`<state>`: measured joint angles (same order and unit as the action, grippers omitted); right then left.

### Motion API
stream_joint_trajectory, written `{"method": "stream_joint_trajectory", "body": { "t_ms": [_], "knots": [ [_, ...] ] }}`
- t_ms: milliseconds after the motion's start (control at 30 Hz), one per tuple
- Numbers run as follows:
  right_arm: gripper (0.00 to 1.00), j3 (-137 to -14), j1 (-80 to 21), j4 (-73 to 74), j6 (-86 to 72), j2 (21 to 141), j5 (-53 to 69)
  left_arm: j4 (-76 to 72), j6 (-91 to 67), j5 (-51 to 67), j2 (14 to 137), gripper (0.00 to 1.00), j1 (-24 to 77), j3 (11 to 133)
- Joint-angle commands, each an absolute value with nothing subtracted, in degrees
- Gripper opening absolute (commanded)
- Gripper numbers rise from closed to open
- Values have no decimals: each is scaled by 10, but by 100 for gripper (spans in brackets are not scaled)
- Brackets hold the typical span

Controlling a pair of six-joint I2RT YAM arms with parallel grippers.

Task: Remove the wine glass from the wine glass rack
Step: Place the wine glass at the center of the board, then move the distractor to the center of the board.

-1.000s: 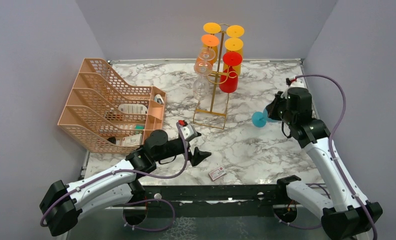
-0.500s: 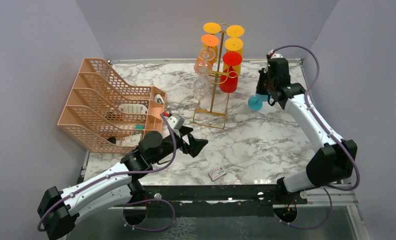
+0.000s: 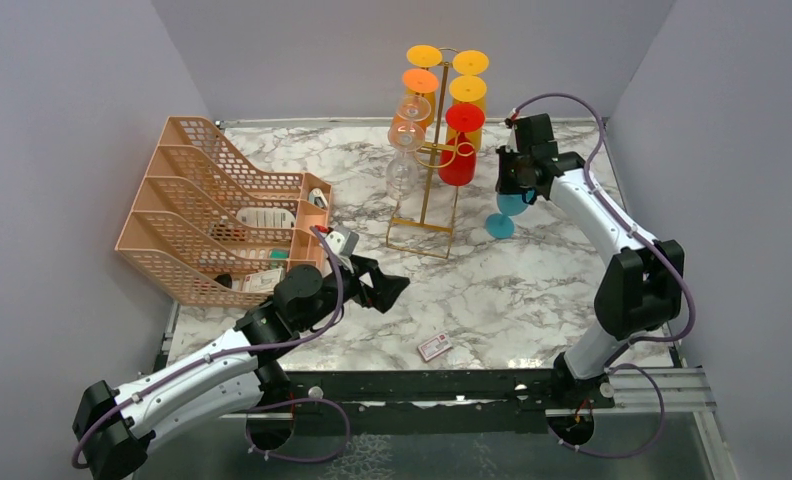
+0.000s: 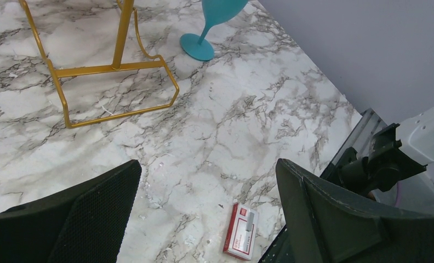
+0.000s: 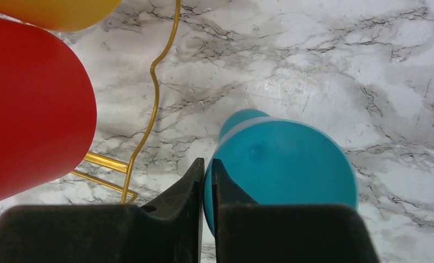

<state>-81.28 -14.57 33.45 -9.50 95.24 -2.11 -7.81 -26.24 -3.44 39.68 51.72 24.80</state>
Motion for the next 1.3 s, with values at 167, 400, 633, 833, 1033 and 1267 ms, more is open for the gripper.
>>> {"method": "stream_joint_trajectory", "body": {
  "t_ms": [167,400,633,833,1033,1267],
  "knots": [
    [33,-848,-146,374,-91,960,4,-73,-270,-57,413,99,516,270],
    [50,-849,-146,384,-100,897,16,-86,-276,-63,424,99,516,271],
    [52,-790,-146,389,-135,771,96,-78,-271,-76,424,99,516,277],
    [53,-642,-146,374,-170,657,318,-59,-277,-111,418,99,515,284],
    [53,-468,-203,356,-203,603,410,-29,-277,-157,420,99,516,293],
    [53,-345,-337,252,-299,609,331,-3,-287,-211,432,99,515,308]
  ]
}}
